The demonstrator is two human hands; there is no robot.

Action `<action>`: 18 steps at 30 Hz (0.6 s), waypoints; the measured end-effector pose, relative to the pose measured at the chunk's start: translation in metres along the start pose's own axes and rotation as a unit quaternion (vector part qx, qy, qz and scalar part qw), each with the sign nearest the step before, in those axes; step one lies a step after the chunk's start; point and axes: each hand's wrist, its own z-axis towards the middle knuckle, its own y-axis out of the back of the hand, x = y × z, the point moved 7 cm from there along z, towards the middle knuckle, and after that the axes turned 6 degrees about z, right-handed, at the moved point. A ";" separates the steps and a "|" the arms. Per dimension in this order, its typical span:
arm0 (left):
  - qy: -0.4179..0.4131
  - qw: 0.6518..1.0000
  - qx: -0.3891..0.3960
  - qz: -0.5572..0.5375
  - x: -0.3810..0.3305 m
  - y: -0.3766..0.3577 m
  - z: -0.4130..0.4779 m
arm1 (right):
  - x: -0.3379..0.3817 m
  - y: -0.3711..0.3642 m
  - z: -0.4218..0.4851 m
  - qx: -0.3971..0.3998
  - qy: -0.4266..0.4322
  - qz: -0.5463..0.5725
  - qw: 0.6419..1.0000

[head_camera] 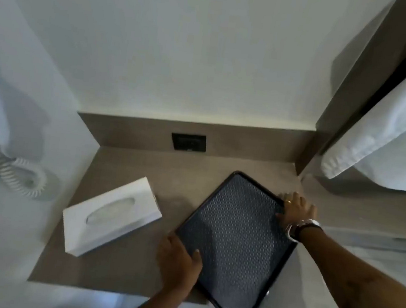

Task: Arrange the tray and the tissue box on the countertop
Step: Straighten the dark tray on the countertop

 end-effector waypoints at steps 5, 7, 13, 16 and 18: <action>0.243 0.948 0.088 -0.187 0.021 -0.031 -0.015 | -0.004 -0.010 0.017 0.004 0.014 0.070 0.997; 0.259 0.924 0.092 -0.265 0.015 -0.040 -0.022 | 0.003 -0.009 0.019 -0.014 0.019 0.073 0.997; 0.281 0.887 0.054 -0.363 0.006 -0.037 -0.009 | -0.006 -0.004 0.024 -0.030 -0.031 0.154 0.987; 0.223 0.900 0.031 -0.374 0.000 -0.018 0.012 | -0.025 -0.004 0.015 -0.051 -0.076 0.246 0.965; 0.151 0.914 0.029 -0.375 -0.007 -0.003 0.031 | -0.036 -0.009 -0.002 -0.074 -0.114 0.288 0.948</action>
